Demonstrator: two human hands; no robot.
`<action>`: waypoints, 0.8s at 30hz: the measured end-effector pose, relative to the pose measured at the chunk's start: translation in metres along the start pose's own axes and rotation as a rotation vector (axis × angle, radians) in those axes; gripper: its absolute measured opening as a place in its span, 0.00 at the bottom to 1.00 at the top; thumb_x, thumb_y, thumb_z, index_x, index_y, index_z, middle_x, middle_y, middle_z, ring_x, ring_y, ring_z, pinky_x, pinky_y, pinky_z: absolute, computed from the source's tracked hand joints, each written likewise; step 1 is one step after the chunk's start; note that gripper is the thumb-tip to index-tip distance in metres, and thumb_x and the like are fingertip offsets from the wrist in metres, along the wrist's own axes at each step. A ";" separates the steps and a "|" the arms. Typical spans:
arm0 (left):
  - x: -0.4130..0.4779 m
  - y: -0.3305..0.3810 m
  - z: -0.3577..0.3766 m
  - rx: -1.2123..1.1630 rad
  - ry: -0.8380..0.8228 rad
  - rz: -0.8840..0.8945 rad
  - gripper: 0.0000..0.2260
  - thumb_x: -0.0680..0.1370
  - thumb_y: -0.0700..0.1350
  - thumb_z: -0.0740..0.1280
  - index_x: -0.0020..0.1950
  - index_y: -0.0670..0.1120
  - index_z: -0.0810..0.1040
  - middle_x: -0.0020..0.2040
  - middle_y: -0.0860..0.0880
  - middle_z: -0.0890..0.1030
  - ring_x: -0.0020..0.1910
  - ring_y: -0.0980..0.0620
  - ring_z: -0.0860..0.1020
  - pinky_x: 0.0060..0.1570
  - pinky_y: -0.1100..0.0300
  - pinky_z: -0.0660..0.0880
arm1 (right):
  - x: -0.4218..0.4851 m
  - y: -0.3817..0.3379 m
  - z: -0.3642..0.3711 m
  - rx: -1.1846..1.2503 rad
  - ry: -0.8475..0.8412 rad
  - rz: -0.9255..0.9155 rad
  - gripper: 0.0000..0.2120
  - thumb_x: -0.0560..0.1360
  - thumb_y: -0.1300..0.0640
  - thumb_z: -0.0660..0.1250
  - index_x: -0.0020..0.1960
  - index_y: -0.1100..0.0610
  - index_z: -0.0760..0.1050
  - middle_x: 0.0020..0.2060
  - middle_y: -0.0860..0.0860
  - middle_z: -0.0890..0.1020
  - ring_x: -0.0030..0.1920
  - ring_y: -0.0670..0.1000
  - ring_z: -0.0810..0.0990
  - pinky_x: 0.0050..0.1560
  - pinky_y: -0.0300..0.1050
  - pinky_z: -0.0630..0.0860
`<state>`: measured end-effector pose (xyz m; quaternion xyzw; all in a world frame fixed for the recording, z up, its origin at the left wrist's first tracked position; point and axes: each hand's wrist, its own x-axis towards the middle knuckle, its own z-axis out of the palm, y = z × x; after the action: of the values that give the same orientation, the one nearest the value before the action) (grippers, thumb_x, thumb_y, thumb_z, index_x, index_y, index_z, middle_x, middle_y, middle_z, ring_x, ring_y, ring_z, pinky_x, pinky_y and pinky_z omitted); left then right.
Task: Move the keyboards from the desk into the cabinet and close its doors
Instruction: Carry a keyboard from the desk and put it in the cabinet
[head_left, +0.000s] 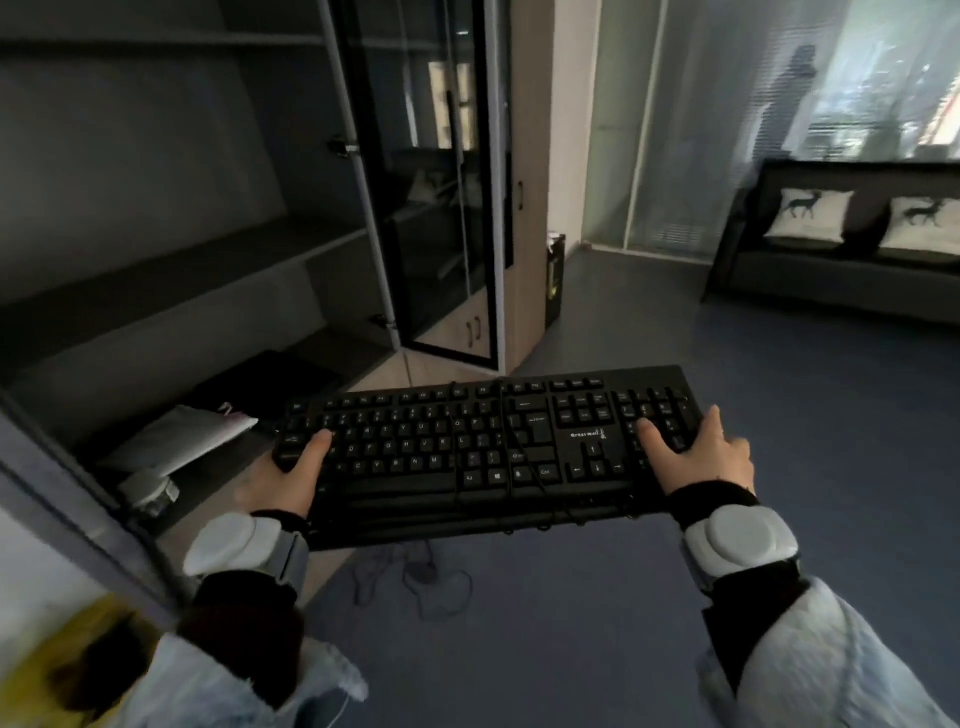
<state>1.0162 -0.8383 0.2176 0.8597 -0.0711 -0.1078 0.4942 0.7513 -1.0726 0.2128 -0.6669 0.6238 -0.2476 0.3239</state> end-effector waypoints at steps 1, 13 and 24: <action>0.018 0.010 0.004 0.003 0.019 0.004 0.32 0.74 0.60 0.64 0.73 0.44 0.66 0.72 0.39 0.69 0.71 0.37 0.67 0.70 0.49 0.61 | 0.018 -0.017 0.012 0.000 -0.008 -0.013 0.44 0.68 0.35 0.62 0.76 0.51 0.49 0.67 0.62 0.66 0.68 0.64 0.67 0.63 0.57 0.69; 0.238 0.055 0.014 -0.126 0.482 -0.189 0.32 0.73 0.64 0.63 0.70 0.44 0.71 0.66 0.35 0.74 0.65 0.34 0.72 0.66 0.48 0.68 | 0.227 -0.261 0.225 0.080 -0.313 -0.374 0.43 0.68 0.36 0.63 0.76 0.53 0.52 0.65 0.64 0.68 0.66 0.65 0.68 0.65 0.54 0.68; 0.368 0.072 -0.095 -0.096 0.740 -0.223 0.34 0.72 0.65 0.63 0.70 0.44 0.71 0.67 0.36 0.75 0.66 0.36 0.73 0.70 0.45 0.66 | 0.238 -0.468 0.387 0.161 -0.557 -0.633 0.44 0.68 0.36 0.64 0.76 0.54 0.51 0.69 0.64 0.65 0.67 0.65 0.67 0.66 0.52 0.66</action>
<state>1.3952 -0.8792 0.2842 0.8187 0.2112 0.1534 0.5115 1.3735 -1.2555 0.2835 -0.8394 0.2557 -0.1933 0.4389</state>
